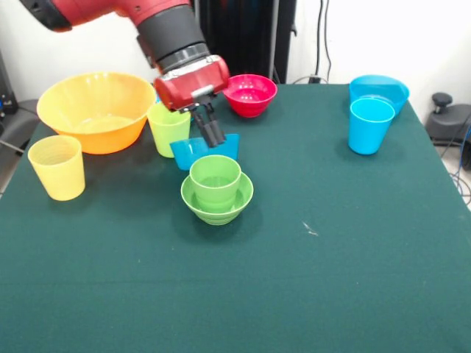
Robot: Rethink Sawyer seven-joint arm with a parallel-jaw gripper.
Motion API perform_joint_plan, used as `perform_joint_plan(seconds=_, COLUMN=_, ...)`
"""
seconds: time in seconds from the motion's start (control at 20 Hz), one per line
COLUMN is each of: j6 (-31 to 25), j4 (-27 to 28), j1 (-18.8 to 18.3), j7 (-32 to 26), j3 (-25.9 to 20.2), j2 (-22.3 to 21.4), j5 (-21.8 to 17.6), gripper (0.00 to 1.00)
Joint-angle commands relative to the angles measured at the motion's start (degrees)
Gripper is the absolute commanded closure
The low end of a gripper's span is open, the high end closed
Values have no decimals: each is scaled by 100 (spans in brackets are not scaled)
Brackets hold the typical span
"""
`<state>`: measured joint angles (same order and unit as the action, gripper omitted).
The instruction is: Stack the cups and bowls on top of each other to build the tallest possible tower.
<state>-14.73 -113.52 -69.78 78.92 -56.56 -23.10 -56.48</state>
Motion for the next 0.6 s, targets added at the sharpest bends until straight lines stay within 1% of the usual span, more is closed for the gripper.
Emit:
perform_joint_plan(seconds=0.05, j6=-1438, j4=55, j1=640, j7=-1700, j3=316, j2=-515, j5=-416, gripper=100)
perform_joint_plan(seconds=0.2, j6=-1425, j4=70, j1=611, j7=-1692, j3=325, j2=-505, j5=-474, gripper=100)
perform_joint_plan(seconds=0.4, j6=-1458, j4=49, j1=485, j7=-1711, j3=244, j2=-470, j5=-425, gripper=100)
perform_joint_plan(seconds=0.5, j6=-1547, j4=50, j1=438, j7=-1780, j3=228, j2=-454, j5=-401, gripper=100)
perform_joint_plan(seconds=0.6, j6=-1760, j4=75, j1=410, j7=-1898, j3=243, j2=-471, j5=-314, gripper=100)
